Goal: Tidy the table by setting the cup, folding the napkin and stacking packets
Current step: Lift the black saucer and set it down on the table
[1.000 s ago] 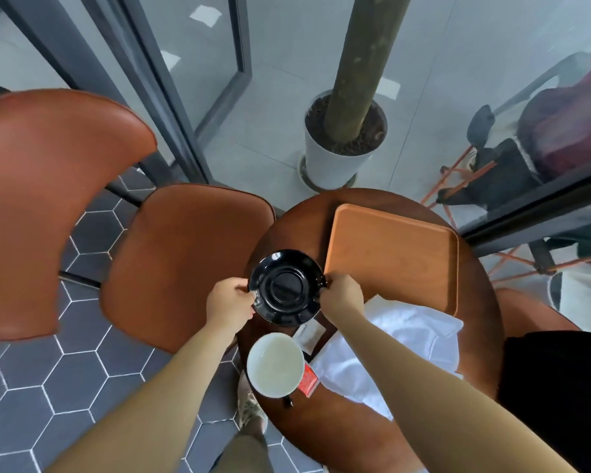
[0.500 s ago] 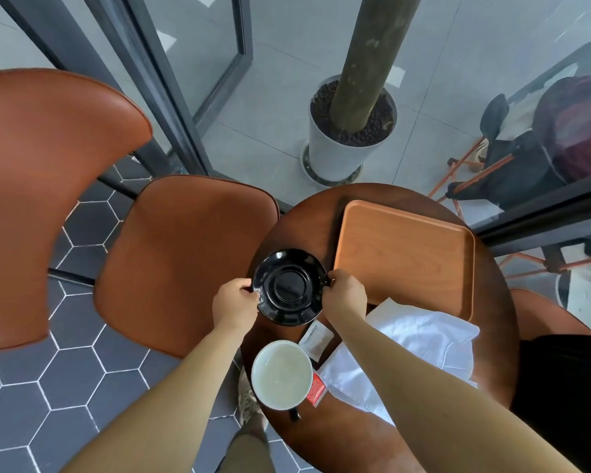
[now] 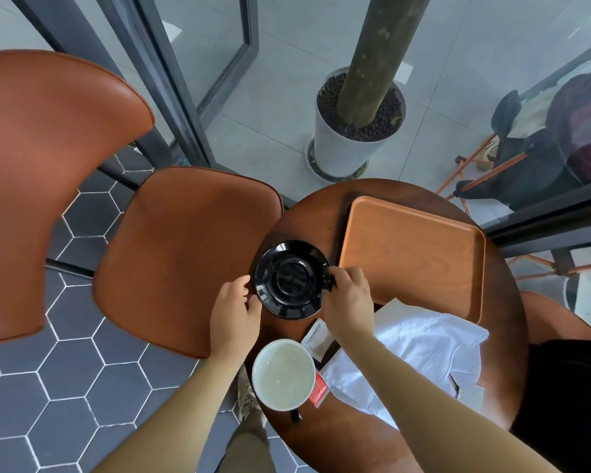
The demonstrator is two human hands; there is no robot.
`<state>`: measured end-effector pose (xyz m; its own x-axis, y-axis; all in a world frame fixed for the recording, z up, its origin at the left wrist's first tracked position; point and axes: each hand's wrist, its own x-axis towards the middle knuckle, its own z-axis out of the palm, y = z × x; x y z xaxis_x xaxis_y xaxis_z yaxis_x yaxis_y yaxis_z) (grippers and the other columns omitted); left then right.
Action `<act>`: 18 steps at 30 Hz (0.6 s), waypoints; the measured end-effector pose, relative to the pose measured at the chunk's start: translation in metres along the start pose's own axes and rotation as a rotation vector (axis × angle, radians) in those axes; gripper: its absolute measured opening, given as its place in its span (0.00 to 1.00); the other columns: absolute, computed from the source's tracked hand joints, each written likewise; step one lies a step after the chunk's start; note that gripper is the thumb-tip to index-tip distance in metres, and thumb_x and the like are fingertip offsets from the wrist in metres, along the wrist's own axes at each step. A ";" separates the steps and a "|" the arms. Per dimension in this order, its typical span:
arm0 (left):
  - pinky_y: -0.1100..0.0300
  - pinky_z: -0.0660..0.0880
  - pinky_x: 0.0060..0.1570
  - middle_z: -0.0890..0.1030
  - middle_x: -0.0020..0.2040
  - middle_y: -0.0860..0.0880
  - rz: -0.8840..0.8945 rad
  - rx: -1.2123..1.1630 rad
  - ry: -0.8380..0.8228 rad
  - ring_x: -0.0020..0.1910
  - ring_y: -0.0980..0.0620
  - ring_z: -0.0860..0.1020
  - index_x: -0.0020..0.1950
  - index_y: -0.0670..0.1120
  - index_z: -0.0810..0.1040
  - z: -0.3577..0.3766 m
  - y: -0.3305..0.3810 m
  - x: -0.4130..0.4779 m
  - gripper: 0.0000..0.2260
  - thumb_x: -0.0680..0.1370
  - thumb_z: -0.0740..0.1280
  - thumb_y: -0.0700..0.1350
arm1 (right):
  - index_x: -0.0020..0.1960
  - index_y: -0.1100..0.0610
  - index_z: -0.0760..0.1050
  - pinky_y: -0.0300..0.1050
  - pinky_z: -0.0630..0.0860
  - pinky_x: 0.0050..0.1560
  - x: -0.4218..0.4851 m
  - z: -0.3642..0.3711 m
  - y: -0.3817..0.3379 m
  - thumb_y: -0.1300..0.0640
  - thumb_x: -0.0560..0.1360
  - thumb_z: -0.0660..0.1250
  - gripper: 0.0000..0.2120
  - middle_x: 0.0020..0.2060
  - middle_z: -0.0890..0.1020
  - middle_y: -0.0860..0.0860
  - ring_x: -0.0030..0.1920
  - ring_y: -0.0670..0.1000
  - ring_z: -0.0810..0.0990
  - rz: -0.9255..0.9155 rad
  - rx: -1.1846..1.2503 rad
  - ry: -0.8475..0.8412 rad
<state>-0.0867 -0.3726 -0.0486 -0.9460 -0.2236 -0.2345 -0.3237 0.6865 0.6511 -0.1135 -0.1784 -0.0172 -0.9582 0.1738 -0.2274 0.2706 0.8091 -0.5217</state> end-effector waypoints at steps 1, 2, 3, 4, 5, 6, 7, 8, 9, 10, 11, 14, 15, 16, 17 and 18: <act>0.56 0.75 0.48 0.80 0.53 0.44 0.134 0.093 0.031 0.49 0.47 0.78 0.64 0.41 0.77 0.000 -0.008 -0.009 0.15 0.76 0.69 0.37 | 0.65 0.57 0.76 0.49 0.79 0.52 -0.003 0.001 0.001 0.65 0.72 0.68 0.21 0.59 0.76 0.55 0.57 0.57 0.74 -0.117 -0.053 -0.003; 0.54 0.77 0.48 0.79 0.53 0.43 0.262 0.184 0.058 0.50 0.45 0.78 0.61 0.40 0.78 0.001 -0.018 -0.015 0.15 0.74 0.70 0.35 | 0.69 0.56 0.72 0.53 0.79 0.57 -0.004 0.003 0.003 0.62 0.72 0.71 0.26 0.64 0.74 0.55 0.62 0.58 0.72 -0.214 -0.101 -0.036; 0.51 0.79 0.50 0.79 0.54 0.41 0.365 0.260 0.060 0.52 0.43 0.78 0.59 0.39 0.78 0.003 -0.028 -0.020 0.14 0.73 0.71 0.34 | 0.73 0.53 0.68 0.56 0.77 0.62 -0.004 0.005 0.003 0.57 0.71 0.74 0.33 0.69 0.70 0.55 0.67 0.60 0.69 -0.280 -0.155 -0.097; 0.49 0.80 0.53 0.79 0.55 0.40 0.439 0.319 0.045 0.55 0.41 0.79 0.58 0.38 0.79 0.005 -0.038 -0.022 0.14 0.73 0.72 0.34 | 0.77 0.49 0.61 0.57 0.71 0.68 -0.004 0.007 0.003 0.50 0.69 0.76 0.40 0.75 0.64 0.55 0.73 0.61 0.63 -0.313 -0.220 -0.169; 0.46 0.79 0.58 0.79 0.58 0.39 0.492 0.365 0.020 0.60 0.39 0.78 0.57 0.38 0.80 0.007 -0.046 -0.024 0.13 0.73 0.72 0.34 | 0.79 0.46 0.53 0.58 0.62 0.73 -0.002 0.009 0.002 0.42 0.68 0.76 0.47 0.78 0.57 0.54 0.77 0.61 0.55 -0.326 -0.287 -0.237; 0.45 0.77 0.63 0.79 0.60 0.38 0.537 0.403 -0.006 0.64 0.38 0.77 0.58 0.38 0.80 0.010 -0.053 -0.024 0.13 0.73 0.73 0.35 | 0.79 0.43 0.47 0.57 0.54 0.74 0.001 0.013 0.003 0.36 0.66 0.75 0.53 0.80 0.50 0.53 0.80 0.60 0.48 -0.338 -0.346 -0.286; 0.44 0.74 0.67 0.78 0.62 0.38 0.583 0.434 -0.028 0.67 0.38 0.76 0.58 0.38 0.80 0.013 -0.059 -0.024 0.13 0.74 0.73 0.35 | 0.79 0.42 0.42 0.56 0.48 0.74 0.003 0.016 0.003 0.32 0.64 0.74 0.56 0.81 0.46 0.52 0.80 0.60 0.42 -0.350 -0.392 -0.314; 0.43 0.71 0.71 0.77 0.64 0.38 0.625 0.454 -0.044 0.69 0.39 0.74 0.60 0.38 0.80 0.016 -0.063 -0.024 0.14 0.75 0.73 0.37 | 0.79 0.41 0.40 0.56 0.45 0.74 0.005 0.020 0.004 0.29 0.63 0.73 0.59 0.81 0.43 0.51 0.80 0.59 0.39 -0.355 -0.421 -0.327; 0.44 0.67 0.74 0.76 0.66 0.39 0.656 0.456 -0.057 0.71 0.39 0.72 0.61 0.39 0.79 0.019 -0.066 -0.024 0.14 0.76 0.72 0.39 | 0.79 0.42 0.39 0.55 0.44 0.74 0.006 0.023 0.004 0.28 0.62 0.73 0.60 0.81 0.41 0.52 0.80 0.59 0.38 -0.354 -0.442 -0.331; 0.45 0.63 0.76 0.74 0.69 0.40 0.671 0.435 -0.070 0.74 0.40 0.69 0.63 0.40 0.78 0.022 -0.067 -0.024 0.14 0.79 0.69 0.41 | 0.79 0.43 0.39 0.56 0.45 0.75 0.007 0.026 0.005 0.28 0.62 0.73 0.61 0.81 0.40 0.53 0.80 0.60 0.37 -0.354 -0.460 -0.327; 0.47 0.60 0.78 0.72 0.71 0.40 0.666 0.401 -0.088 0.76 0.41 0.66 0.66 0.41 0.76 0.025 -0.068 -0.024 0.14 0.82 0.65 0.45 | 0.79 0.44 0.39 0.56 0.46 0.75 0.008 0.028 0.006 0.28 0.62 0.73 0.61 0.81 0.41 0.54 0.80 0.60 0.38 -0.358 -0.478 -0.314; 0.47 0.55 0.79 0.65 0.77 0.42 0.648 0.361 -0.138 0.80 0.43 0.57 0.72 0.43 0.71 0.030 -0.071 -0.021 0.19 0.85 0.55 0.50 | 0.80 0.47 0.42 0.57 0.50 0.76 0.011 0.033 0.007 0.27 0.61 0.73 0.61 0.81 0.43 0.56 0.80 0.61 0.41 -0.366 -0.503 -0.262; 0.47 0.54 0.79 0.64 0.78 0.42 0.663 0.367 -0.145 0.81 0.44 0.55 0.73 0.43 0.70 0.031 -0.073 -0.019 0.19 0.85 0.55 0.50 | 0.80 0.48 0.43 0.57 0.51 0.77 0.012 0.034 0.008 0.28 0.61 0.74 0.61 0.81 0.44 0.57 0.80 0.61 0.41 -0.365 -0.500 -0.253; 0.46 0.54 0.79 0.64 0.78 0.42 0.678 0.374 -0.149 0.81 0.44 0.54 0.73 0.43 0.70 0.032 -0.075 -0.017 0.20 0.85 0.55 0.50 | 0.80 0.48 0.43 0.57 0.52 0.77 0.013 0.035 0.008 0.28 0.60 0.74 0.62 0.81 0.44 0.57 0.80 0.61 0.42 -0.366 -0.494 -0.243; 0.45 0.55 0.79 0.64 0.78 0.41 0.686 0.380 -0.150 0.81 0.44 0.54 0.73 0.42 0.69 0.033 -0.077 -0.016 0.20 0.85 0.56 0.50 | 0.80 0.49 0.44 0.57 0.53 0.77 0.014 0.035 0.007 0.28 0.60 0.74 0.62 0.81 0.45 0.58 0.81 0.61 0.42 -0.368 -0.486 -0.233; 0.45 0.55 0.79 0.64 0.78 0.41 0.689 0.386 -0.146 0.81 0.43 0.53 0.74 0.42 0.69 0.033 -0.078 -0.016 0.20 0.85 0.56 0.50 | 0.80 0.49 0.44 0.57 0.53 0.77 0.016 0.035 0.006 0.28 0.60 0.75 0.62 0.81 0.45 0.58 0.81 0.61 0.42 -0.368 -0.477 -0.227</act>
<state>-0.0460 -0.3996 -0.1198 -0.9108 0.4124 0.0198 0.3861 0.8339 0.3944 -0.1236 -0.1903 -0.0526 -0.9226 -0.2436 -0.2992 -0.1934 0.9630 -0.1877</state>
